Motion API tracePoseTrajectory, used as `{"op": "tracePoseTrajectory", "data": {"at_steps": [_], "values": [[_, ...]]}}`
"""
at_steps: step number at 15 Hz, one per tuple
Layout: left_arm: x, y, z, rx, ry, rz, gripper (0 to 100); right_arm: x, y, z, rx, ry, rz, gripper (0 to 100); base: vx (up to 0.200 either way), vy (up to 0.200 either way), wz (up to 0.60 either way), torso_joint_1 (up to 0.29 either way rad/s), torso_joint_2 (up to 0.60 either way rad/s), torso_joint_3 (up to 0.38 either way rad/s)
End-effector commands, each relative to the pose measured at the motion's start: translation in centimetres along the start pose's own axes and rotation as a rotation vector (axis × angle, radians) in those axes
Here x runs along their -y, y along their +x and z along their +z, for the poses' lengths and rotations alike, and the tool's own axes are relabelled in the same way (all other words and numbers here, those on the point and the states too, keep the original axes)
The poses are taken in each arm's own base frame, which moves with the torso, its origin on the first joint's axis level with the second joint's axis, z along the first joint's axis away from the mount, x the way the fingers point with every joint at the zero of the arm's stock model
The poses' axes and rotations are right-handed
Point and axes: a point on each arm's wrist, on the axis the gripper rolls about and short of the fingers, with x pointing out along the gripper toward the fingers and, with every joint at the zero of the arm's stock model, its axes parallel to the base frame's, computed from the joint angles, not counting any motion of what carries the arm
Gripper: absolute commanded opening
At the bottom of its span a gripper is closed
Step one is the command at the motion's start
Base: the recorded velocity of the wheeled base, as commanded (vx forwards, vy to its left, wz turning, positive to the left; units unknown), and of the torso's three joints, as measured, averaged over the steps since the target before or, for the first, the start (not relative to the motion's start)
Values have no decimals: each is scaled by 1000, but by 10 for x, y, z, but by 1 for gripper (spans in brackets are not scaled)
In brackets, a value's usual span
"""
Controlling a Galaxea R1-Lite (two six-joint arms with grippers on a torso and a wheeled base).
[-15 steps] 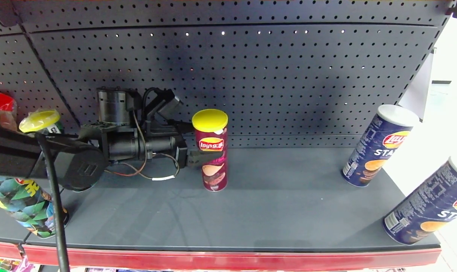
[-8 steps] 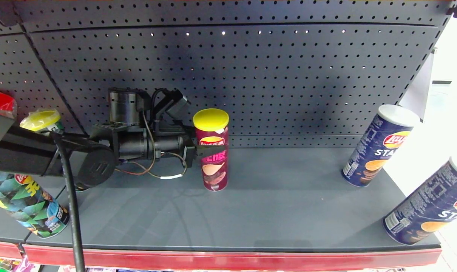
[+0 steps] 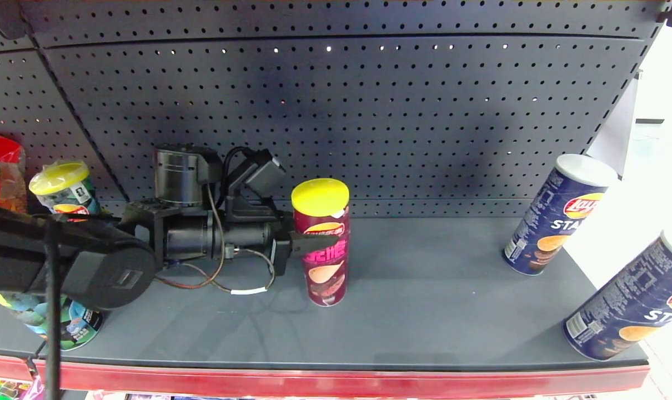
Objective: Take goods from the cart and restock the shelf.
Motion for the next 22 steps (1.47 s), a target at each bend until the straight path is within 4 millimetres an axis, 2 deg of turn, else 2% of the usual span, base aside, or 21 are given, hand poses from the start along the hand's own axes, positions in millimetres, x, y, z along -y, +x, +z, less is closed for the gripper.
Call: {"op": "tracePoseTrajectory", "data": {"at_steps": [1, 4, 8, 20, 21, 22], "values": [[22, -20, 4, 10, 12, -11, 0, 0, 1, 1, -1, 0, 1, 0, 0, 0, 0, 0, 0, 0], [41, -36, -3, 2, 5, -35, 0, 0, 1, 2, -1, 0, 3, 0, 0, 0, 0, 0, 0, 0], [49, -42, -11, -13, -5, -72, 0, 0, 0, 2, 1, 0, 3, 0, 0, 0, 0, 0, 0, 0], [51, -41, -22, -37, 28, -101, 0, 0, 0, 5, 6, -2, 0, 0, 0, 0, 0, 0, 0, 0], [52, -41, -22, -37, 32, -99, 100, 0, 0, 5, 8, -4, 2, 0, 0, 0, 0, 0, 0, 0], [52, -41, -22, -37, 32, -99, 100, 0, 0, 5, 6, -2, 0, 0, 0, 0, 0, 0, 0, 0]]}}
